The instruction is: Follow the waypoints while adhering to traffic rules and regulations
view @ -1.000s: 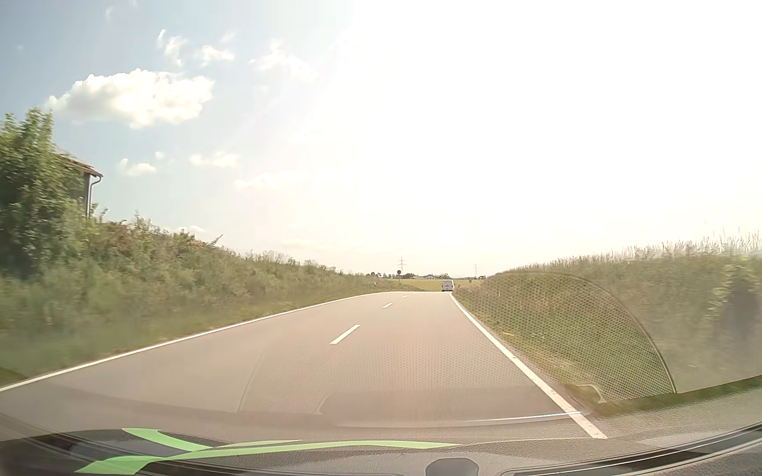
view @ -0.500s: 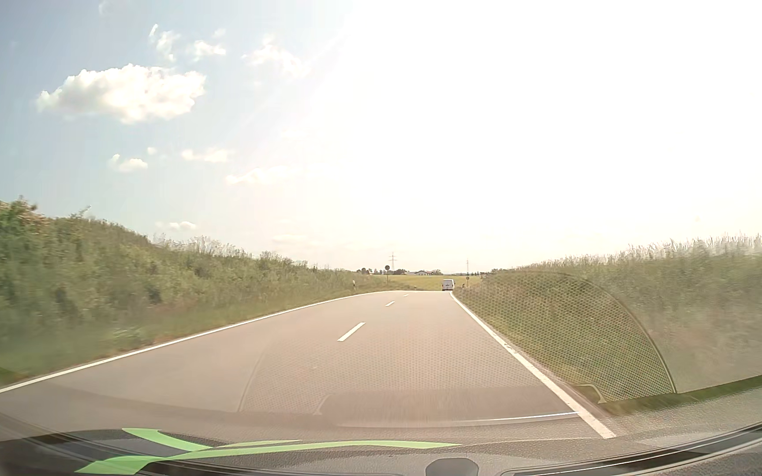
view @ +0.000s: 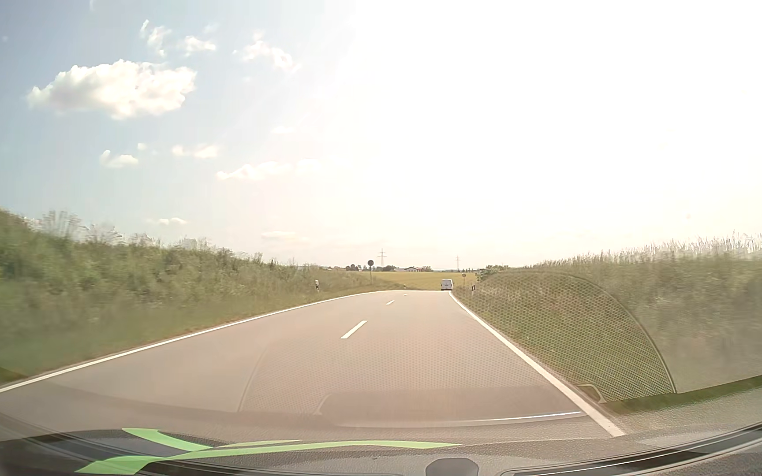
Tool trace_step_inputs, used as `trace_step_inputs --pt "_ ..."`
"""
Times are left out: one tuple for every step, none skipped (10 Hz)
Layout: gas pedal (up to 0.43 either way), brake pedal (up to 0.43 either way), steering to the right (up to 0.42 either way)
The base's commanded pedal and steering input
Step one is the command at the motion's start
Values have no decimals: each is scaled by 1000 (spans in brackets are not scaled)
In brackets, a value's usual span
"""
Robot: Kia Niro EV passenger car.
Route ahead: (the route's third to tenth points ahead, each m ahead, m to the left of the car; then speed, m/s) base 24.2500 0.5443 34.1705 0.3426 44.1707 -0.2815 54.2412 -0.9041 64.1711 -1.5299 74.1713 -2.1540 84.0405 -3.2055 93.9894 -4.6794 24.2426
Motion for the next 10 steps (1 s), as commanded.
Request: trace_step_inputs --pt "59 0 10" --pt "0 0 9" --pt "0 0 9" --pt "0 0 9" --pt "0 0 8" --pt "0 0 8" --pt "0 0 7" --pt "0 0 6" --pt "0 0 5" --pt "0 0 5"
